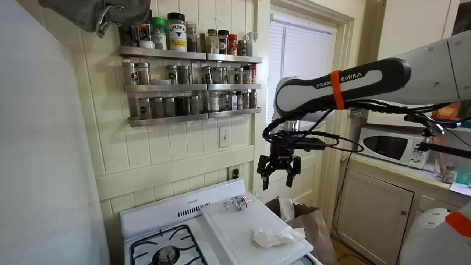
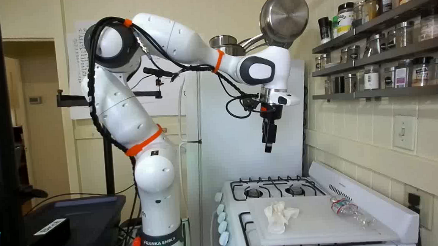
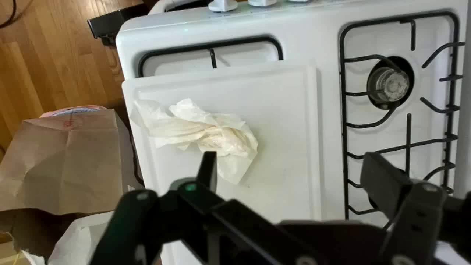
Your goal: Move the napkin on the chopping board to the brown bag on the right
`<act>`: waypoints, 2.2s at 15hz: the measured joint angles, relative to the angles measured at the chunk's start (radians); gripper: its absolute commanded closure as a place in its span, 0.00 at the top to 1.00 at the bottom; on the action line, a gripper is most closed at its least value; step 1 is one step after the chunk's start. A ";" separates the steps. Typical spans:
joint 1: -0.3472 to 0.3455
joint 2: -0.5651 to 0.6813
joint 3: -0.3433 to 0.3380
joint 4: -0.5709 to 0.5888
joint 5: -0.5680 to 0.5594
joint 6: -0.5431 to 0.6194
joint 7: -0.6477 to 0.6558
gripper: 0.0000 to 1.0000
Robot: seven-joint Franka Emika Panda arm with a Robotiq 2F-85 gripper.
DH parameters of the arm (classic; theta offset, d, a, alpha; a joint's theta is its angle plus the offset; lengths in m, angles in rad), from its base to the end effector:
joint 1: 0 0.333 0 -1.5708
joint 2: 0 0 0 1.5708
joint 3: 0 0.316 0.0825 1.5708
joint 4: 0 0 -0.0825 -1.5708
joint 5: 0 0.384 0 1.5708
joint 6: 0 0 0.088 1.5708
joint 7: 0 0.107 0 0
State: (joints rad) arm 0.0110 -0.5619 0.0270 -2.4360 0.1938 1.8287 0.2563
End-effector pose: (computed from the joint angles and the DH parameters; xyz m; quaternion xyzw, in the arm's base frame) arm 0.3753 0.0307 0.4987 -0.9865 0.1373 0.0346 0.0817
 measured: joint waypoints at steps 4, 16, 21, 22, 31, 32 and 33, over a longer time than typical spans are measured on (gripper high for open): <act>0.000 0.000 0.000 0.000 0.000 0.000 0.000 1.00; -0.065 0.059 0.060 -0.042 -0.110 0.237 0.100 1.00; -0.083 0.216 0.083 -0.047 -0.165 0.443 0.165 1.00; -0.082 0.245 0.083 -0.035 -0.165 0.447 0.165 1.00; -0.075 0.294 0.065 -0.006 -0.155 0.373 0.145 1.00; -0.075 0.301 0.060 -0.007 -0.155 0.345 0.144 1.00; -0.076 0.308 0.056 -0.009 -0.158 0.322 0.147 1.00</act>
State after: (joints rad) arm -0.0649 -0.2536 0.0827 -2.4450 0.0356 2.1511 0.4031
